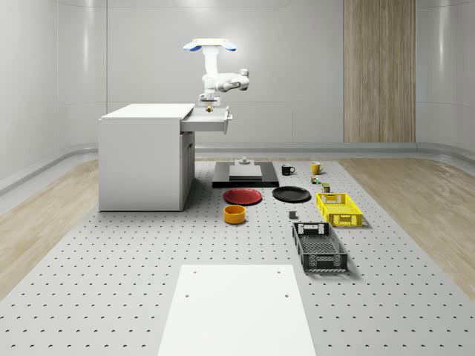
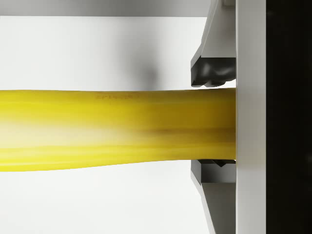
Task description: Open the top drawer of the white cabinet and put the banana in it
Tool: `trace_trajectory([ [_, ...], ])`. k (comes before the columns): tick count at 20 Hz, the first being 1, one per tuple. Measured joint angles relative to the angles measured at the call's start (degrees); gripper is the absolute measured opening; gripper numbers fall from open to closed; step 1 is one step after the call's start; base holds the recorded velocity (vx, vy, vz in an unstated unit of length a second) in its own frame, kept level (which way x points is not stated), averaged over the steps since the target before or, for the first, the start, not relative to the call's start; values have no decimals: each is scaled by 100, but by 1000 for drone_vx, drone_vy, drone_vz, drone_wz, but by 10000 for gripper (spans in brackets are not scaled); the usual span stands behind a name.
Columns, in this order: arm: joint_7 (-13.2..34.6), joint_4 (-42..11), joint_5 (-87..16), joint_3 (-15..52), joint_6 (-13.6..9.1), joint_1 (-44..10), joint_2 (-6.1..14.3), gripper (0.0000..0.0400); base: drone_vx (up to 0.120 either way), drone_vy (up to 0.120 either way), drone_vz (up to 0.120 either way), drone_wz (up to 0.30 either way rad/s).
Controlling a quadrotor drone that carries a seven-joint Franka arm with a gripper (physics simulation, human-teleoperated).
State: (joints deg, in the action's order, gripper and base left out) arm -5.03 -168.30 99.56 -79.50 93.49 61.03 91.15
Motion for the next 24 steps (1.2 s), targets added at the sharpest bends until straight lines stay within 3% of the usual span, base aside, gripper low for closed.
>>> trace_trajectory([
  [21, -20, 298, 1199, 1250, 347, 234, -8, 193, 0, 0, 0, 0],
  [24, -4, 332, 1319, 1355, 354, 254, -30, 301, 0, 0, 0, 0],
])
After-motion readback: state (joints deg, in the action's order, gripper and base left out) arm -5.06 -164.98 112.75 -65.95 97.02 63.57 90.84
